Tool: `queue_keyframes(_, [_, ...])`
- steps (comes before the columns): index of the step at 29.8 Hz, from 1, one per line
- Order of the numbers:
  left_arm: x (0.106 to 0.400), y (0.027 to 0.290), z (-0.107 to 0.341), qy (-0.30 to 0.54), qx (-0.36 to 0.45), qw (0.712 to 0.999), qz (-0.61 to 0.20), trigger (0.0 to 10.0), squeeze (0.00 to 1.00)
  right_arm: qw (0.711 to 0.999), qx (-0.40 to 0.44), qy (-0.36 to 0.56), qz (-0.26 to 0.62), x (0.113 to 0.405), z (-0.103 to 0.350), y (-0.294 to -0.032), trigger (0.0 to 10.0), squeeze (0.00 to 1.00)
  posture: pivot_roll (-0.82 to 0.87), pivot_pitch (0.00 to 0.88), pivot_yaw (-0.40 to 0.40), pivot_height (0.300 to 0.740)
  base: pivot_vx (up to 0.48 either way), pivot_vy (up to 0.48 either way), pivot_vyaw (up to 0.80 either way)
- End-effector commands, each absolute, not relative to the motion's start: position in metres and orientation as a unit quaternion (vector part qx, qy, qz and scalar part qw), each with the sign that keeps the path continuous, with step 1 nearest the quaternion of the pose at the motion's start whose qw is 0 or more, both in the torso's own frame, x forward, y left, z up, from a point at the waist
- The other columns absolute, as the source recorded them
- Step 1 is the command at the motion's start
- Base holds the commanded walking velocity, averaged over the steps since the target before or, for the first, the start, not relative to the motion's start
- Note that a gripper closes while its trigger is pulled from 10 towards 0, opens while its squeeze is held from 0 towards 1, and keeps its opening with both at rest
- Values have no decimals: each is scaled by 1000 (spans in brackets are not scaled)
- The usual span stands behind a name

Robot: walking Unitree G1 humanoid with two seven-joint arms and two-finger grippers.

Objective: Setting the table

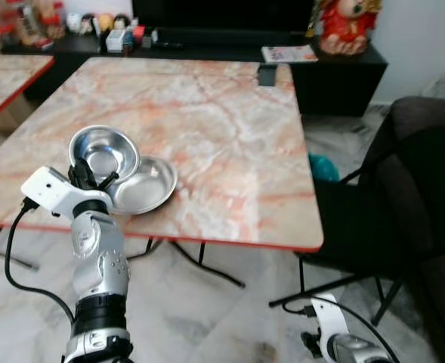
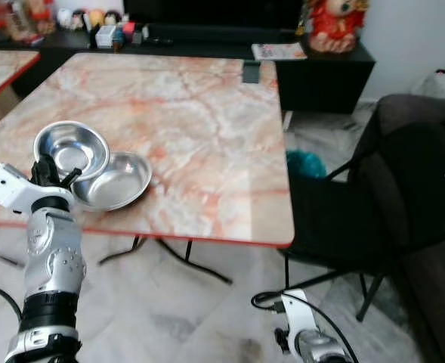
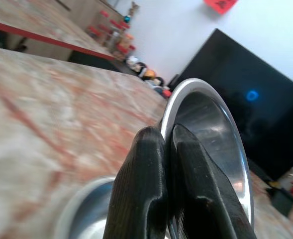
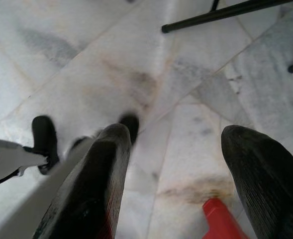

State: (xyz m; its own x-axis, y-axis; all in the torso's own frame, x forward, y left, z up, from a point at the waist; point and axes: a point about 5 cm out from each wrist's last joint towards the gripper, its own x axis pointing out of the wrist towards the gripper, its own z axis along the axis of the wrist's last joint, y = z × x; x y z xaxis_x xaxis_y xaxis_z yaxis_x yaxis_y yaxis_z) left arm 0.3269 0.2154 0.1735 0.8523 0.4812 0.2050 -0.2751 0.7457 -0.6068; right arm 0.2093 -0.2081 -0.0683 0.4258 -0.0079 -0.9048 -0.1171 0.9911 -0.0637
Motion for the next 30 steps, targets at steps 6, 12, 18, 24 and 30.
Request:
queue_keyframes(6, [327,212,179,-186,-290,916,206,10000,0,839,-56,540,22,206,-69,-215,10000,0,-95,36,-10,740,256,0,0])
queue_keyframes(12, [327,213,181,-187,-286,916,211,10000,0,841,-55,538,23,212,-66,-215,10000,0,-94,40,-10,740,82,0,0])
queue_keyframes(18, [327,214,180,-182,-290,914,217,10000,0,843,-54,535,24,215,-64,-214,10000,0,-94,43,-10,740,0,0,0])
queue_keyframes(24, [337,225,178,-149,-329,893,268,10000,0,844,-55,533,24,217,-62,-216,10000,0,-95,46,-10,740,0,0,0])
queue_keyframes(30, [351,218,173,-95,-372,890,248,10000,0,844,-57,532,23,218,-60,-220,10000,0,-98,48,-15,740,0,0,0])
